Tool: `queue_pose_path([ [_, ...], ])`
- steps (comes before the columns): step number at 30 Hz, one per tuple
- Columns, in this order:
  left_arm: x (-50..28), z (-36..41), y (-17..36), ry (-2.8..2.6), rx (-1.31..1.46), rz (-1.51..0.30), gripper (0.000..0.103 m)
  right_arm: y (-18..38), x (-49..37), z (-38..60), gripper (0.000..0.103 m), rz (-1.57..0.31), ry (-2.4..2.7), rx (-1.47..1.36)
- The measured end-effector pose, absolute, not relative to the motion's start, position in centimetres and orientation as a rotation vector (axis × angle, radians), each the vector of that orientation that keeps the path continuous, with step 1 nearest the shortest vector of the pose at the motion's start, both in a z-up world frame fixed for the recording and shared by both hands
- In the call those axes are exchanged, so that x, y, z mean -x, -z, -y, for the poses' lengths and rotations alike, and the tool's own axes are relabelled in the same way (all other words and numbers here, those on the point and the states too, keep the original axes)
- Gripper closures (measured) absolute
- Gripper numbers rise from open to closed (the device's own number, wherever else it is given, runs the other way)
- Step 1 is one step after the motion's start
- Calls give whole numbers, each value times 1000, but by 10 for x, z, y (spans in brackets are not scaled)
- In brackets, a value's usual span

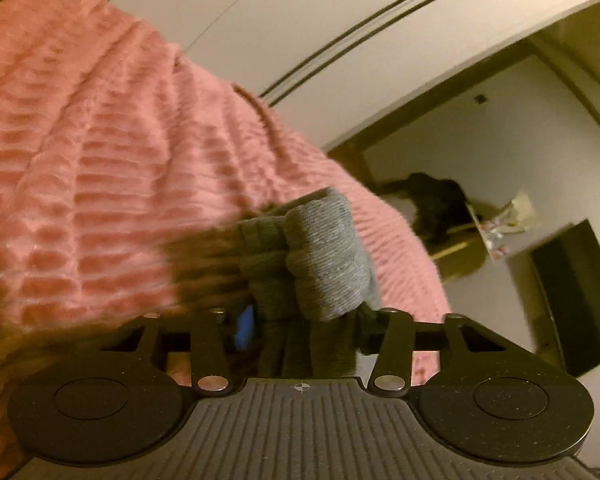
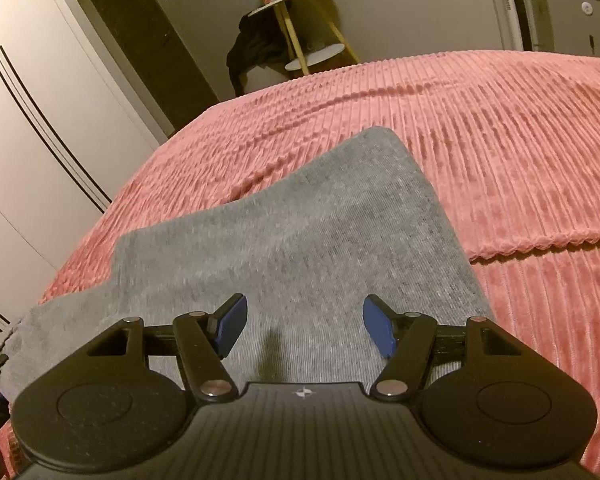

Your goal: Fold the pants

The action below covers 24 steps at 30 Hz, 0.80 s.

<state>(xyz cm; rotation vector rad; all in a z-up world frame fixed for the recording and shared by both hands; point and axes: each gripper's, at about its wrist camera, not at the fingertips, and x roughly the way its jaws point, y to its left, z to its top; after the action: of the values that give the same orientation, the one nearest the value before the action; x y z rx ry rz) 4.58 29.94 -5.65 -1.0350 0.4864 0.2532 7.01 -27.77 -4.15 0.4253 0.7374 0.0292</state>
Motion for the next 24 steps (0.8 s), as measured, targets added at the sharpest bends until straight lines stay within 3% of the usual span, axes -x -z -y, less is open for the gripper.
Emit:
queue_pose_path([
  [2,-54,-303,67,-293,1070,-526,25,42,-71,277,38,-743,-28,-419],
  [4,-60,-306,77,-304,1113,-550,23,42,-72,276,38,-746,-27,-418],
  [8,-64,-306,70,-349,1104,-567,47,41,-71,277,38,-741,-25,-429],
  [11,-68,-294,40,-347,970,-557,56,40,-68,282,38,-716,-19,-464],
  [19,-67,-188,-83,-145,458,-371,59,38,-65,292,38,-683,-24,-527],
  [24,-62,-85,-122,78,185,-301,58,38,-64,297,38,-672,-38,-555],
])
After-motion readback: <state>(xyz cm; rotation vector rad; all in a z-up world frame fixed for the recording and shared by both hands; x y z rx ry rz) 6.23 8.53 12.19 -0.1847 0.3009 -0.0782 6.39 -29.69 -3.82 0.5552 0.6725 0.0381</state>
